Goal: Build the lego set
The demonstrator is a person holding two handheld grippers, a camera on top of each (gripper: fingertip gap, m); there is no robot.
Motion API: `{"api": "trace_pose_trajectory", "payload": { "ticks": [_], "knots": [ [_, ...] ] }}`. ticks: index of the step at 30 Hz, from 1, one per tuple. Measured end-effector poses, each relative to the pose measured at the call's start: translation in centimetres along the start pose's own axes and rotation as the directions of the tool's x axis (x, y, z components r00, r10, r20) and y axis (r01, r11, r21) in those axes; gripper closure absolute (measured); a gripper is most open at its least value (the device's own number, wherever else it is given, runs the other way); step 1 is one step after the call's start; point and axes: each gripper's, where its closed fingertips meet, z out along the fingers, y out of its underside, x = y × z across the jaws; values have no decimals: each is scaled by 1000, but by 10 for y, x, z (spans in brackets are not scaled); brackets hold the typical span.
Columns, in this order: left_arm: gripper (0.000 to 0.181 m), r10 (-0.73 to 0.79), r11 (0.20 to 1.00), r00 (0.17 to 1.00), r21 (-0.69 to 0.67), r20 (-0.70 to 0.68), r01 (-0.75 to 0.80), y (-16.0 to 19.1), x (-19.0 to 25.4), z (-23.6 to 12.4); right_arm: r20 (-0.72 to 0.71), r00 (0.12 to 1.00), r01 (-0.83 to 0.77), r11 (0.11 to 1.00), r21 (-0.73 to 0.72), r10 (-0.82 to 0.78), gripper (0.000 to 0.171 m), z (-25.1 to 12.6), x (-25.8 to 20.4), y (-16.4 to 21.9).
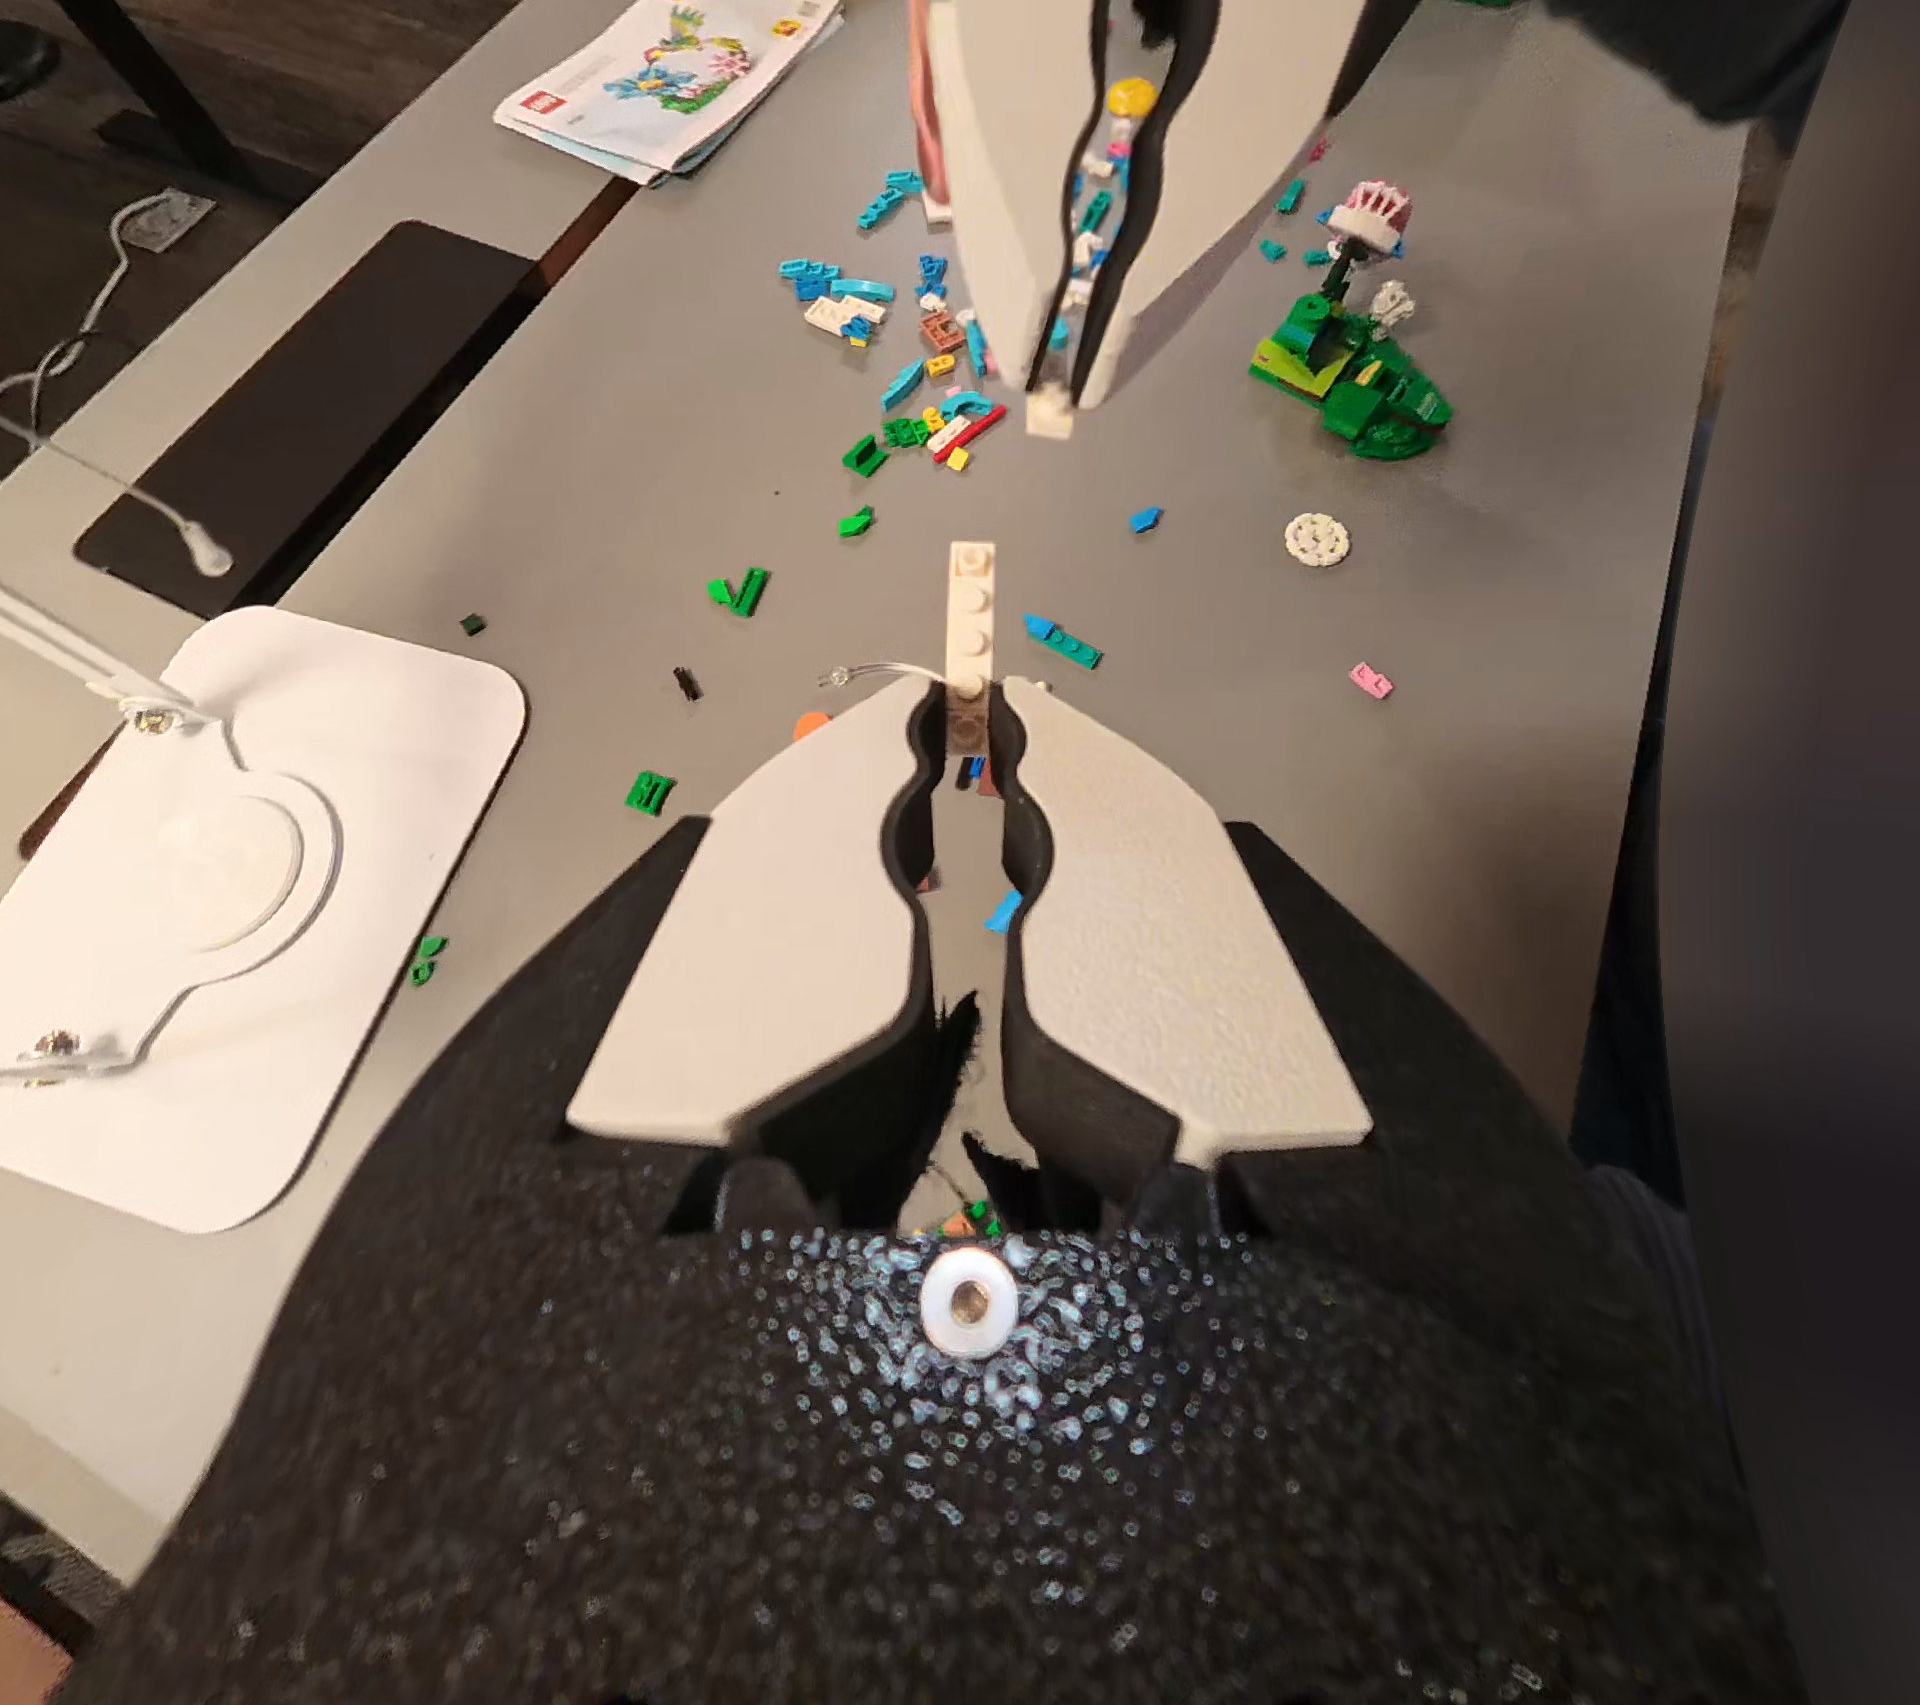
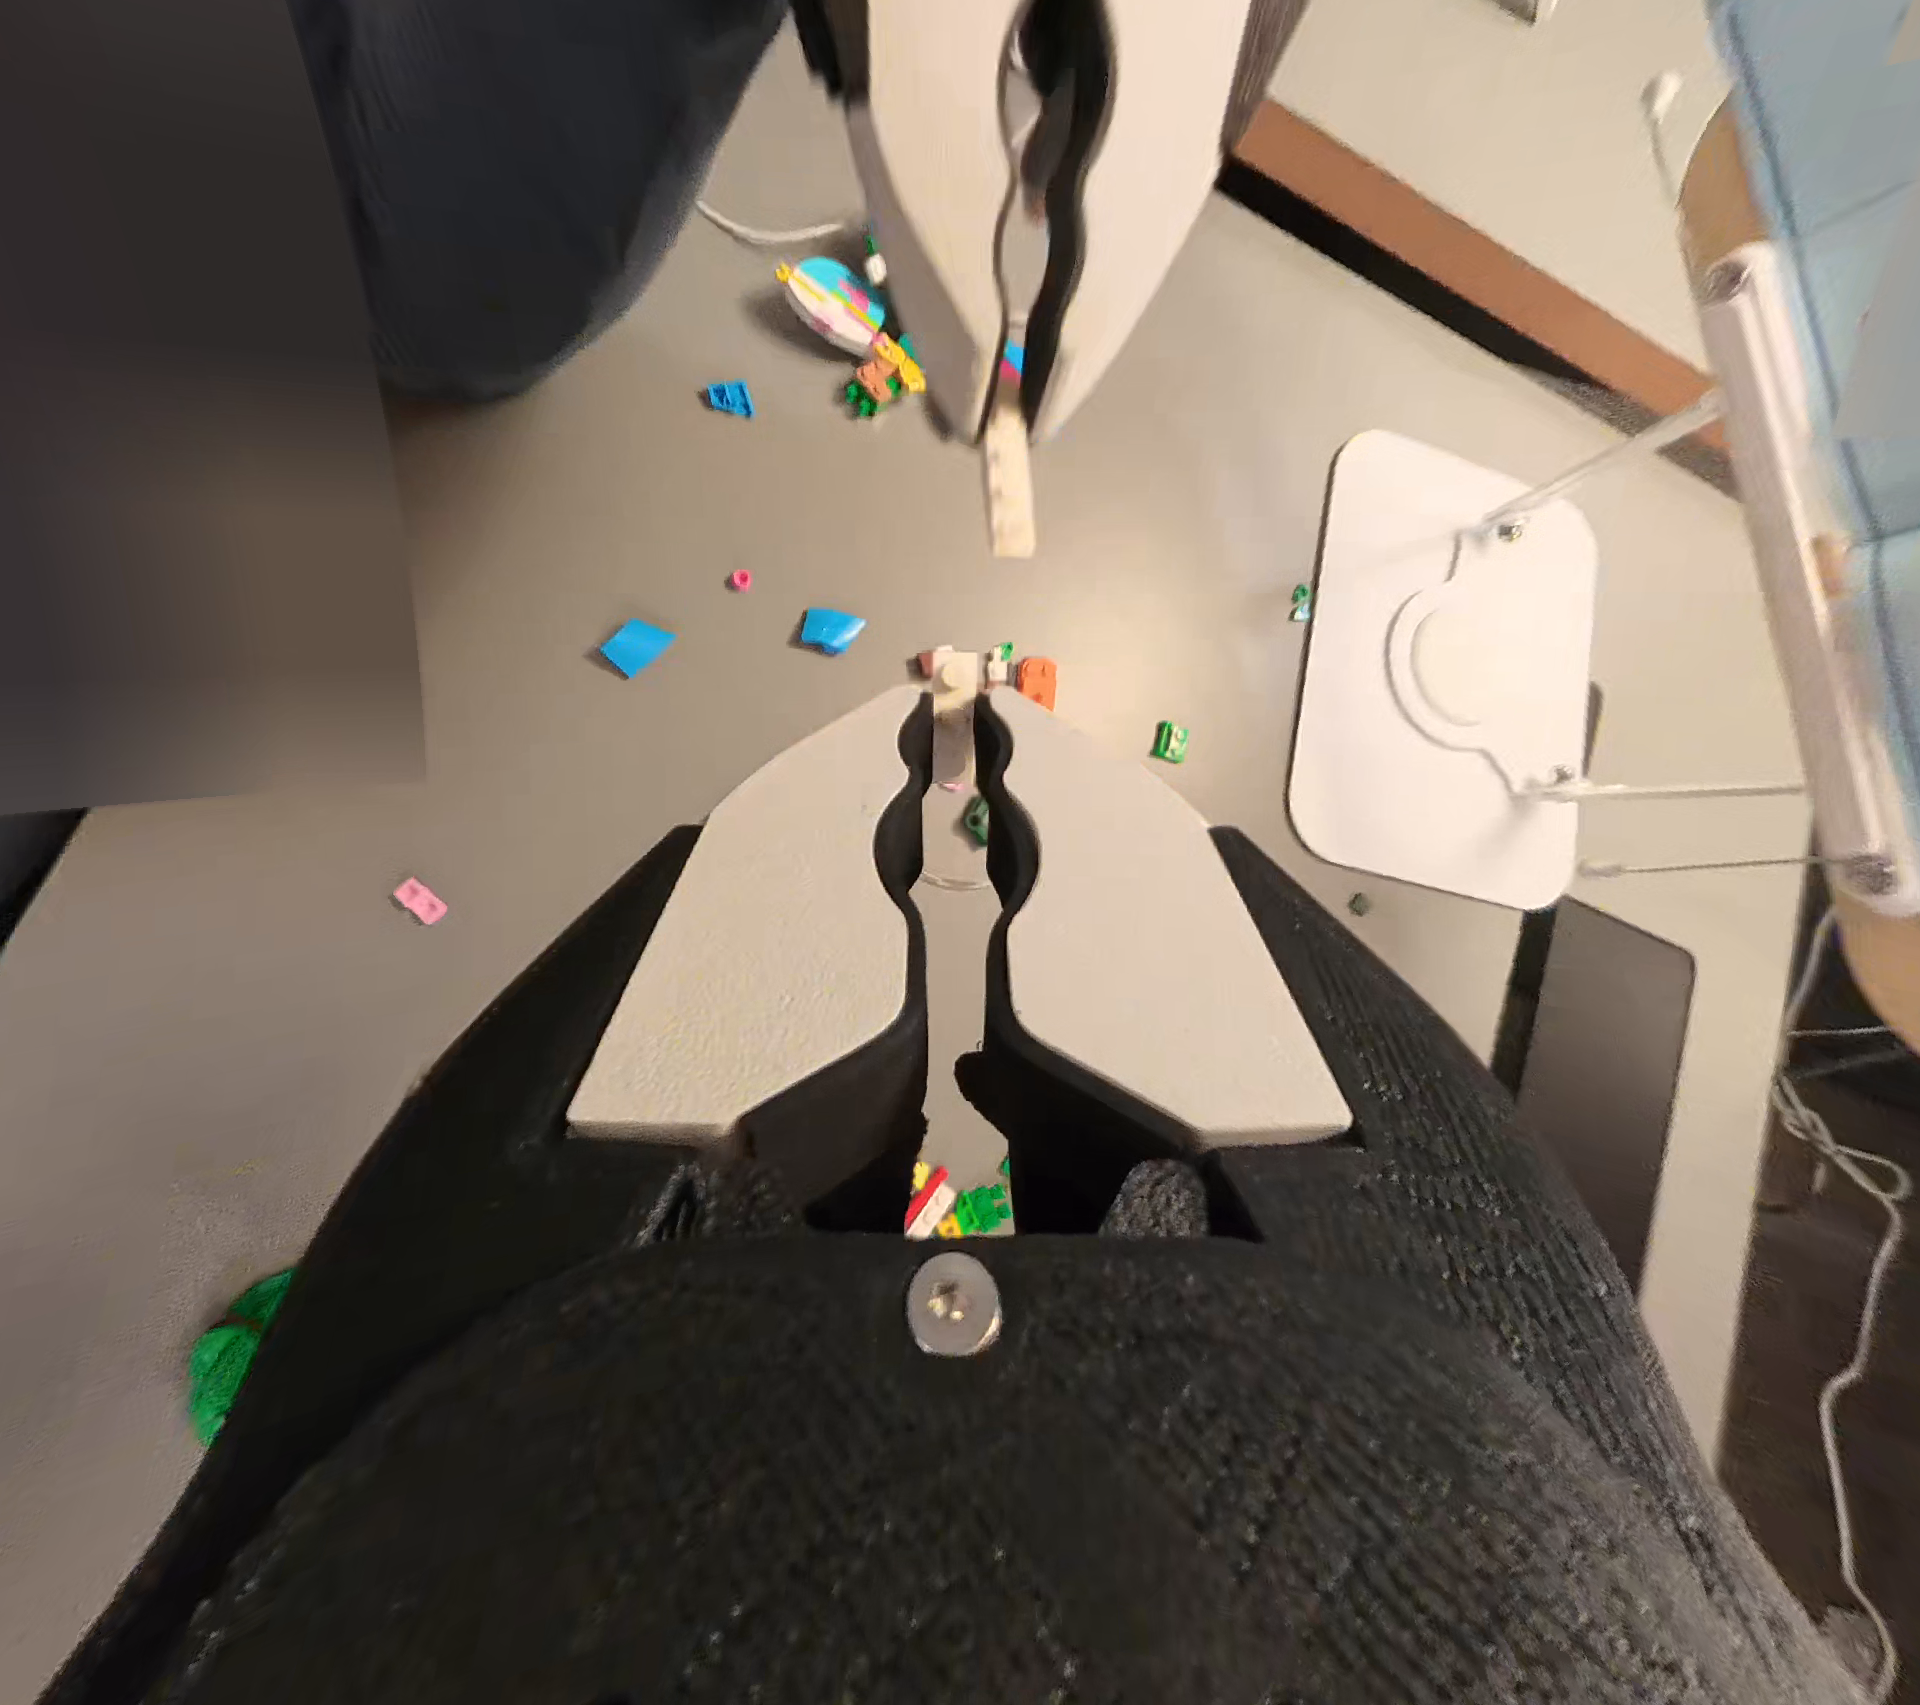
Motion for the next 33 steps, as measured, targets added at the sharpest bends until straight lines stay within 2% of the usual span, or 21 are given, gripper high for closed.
{"api": "trace_pose_trajectory", "payload": {
  "ticks": [7, 18, 33],
  "knots": [
    [174, 41, 999, 999, 6, -32, -41, -6, 8, 4, 15, 999, 46, 991, -123, -44, 165, 4, 4, -17],
    [174, 25, 999, 999, 34, -44, -23, -6, 6, 1, 44, 999, 33, 990, -135, -28, 165, 10, 6, -32],
    [174, 42, 999, 998, 17, -45, -42, -7, 8, 4, 88, 996, 30, 970, -240, -9, 165, 24, 4, -24]
  ]
}}
